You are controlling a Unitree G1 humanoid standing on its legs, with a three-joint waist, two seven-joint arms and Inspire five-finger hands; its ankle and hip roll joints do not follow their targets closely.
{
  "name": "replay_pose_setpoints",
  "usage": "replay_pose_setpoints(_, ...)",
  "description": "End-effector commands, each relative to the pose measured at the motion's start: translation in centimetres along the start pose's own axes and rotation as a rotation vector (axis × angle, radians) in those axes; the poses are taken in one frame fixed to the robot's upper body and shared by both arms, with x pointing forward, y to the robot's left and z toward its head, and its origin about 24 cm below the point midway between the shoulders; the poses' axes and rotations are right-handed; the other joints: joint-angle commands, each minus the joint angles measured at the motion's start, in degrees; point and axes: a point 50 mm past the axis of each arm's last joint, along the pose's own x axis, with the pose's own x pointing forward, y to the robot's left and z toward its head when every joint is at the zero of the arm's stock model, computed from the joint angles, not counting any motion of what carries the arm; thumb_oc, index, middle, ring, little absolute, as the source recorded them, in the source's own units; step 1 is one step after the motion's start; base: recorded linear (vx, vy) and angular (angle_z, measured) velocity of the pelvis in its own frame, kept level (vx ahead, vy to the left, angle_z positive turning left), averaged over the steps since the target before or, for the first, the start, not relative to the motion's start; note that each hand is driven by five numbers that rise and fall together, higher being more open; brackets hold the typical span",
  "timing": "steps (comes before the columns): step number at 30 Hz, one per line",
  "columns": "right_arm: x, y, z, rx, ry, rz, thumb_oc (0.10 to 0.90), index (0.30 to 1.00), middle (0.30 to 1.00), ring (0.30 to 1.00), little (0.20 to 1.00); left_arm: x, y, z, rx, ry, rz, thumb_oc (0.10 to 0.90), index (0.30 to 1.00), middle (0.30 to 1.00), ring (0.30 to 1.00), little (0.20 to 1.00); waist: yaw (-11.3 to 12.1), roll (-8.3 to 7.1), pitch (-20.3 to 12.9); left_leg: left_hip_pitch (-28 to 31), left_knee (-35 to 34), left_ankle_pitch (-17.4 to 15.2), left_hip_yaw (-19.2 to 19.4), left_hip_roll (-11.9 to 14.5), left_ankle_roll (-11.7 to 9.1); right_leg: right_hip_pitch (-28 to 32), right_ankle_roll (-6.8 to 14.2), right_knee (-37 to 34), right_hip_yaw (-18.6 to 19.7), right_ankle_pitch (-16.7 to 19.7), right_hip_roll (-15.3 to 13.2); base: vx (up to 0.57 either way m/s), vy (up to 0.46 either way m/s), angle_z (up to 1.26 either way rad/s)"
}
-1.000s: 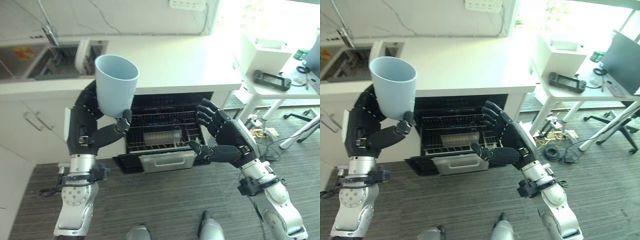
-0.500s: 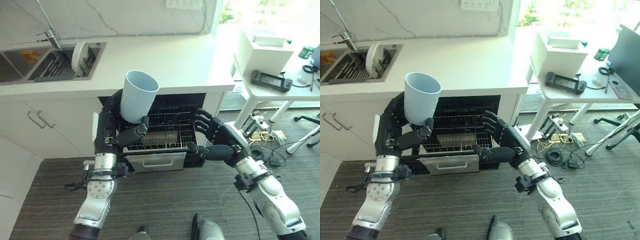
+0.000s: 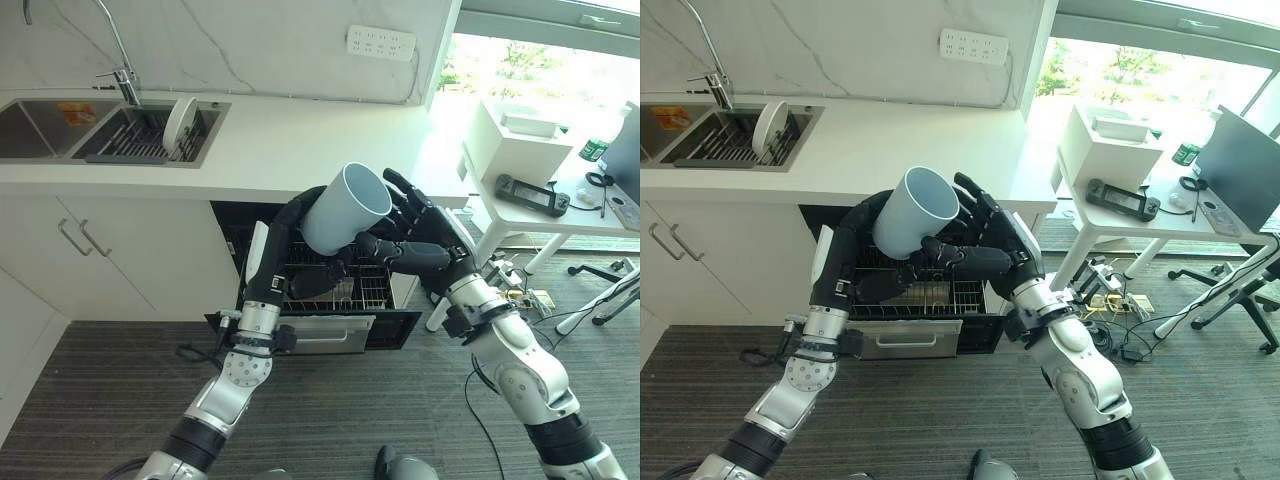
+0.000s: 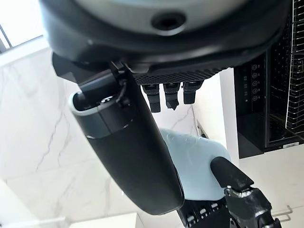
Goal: Place the dishes in the dishwasher.
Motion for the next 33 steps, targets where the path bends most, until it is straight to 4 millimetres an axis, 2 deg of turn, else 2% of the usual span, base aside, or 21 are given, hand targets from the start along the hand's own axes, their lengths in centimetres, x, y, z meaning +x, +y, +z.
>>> replay_pose_setpoints(1,0.7,0.5,3.5,0.066,-0.192,0.025,0.8,0.9,0.9,0.9,0.9,1.9,0.8,4.4,-0.072,-0.292,0.064,0.4,0.3,0.3,0.3,0.3,1.1,0.18,-4.2,2.3,-0.5,-7.3,-2.1,0.6,1.4,3.4,7.6,0.7,-1.1,-4.1,-5.6,0.0,0.0,0.0)
replay_pose_setpoints(11,1.1,1.1,3.1,0.175,-0.194,0.035,0.8,0.9,0.9,0.9,0.9,1.5,0.6,4.6,-0.095,-0.292,0.07,0.4,0.3,0.3,0.3,0.3,2.0,0.31,-4.4,2.2,-0.5,-7.3,-2.9,0.2,1.4,4.0,7.5,0.7,-1.8,-4.4,-5.8,0.01,0.0,0.03)
replay_pose_setpoints(33,1.6,3.4,3.7,0.162,-0.199,0.177,0.8,0.9,0.9,0.9,0.9,1.2,-1.0,4.7,-0.149,-0.26,-0.079,0.4,0.3,0.3,0.3,0.3,2.4,0.51,-4.3,2.3,-0.5,-7.1,-3.7,0.3,1.2,4.8,7.8,0.7,-2.1,-4.6,-6.2,0.01,-0.001,0.03)
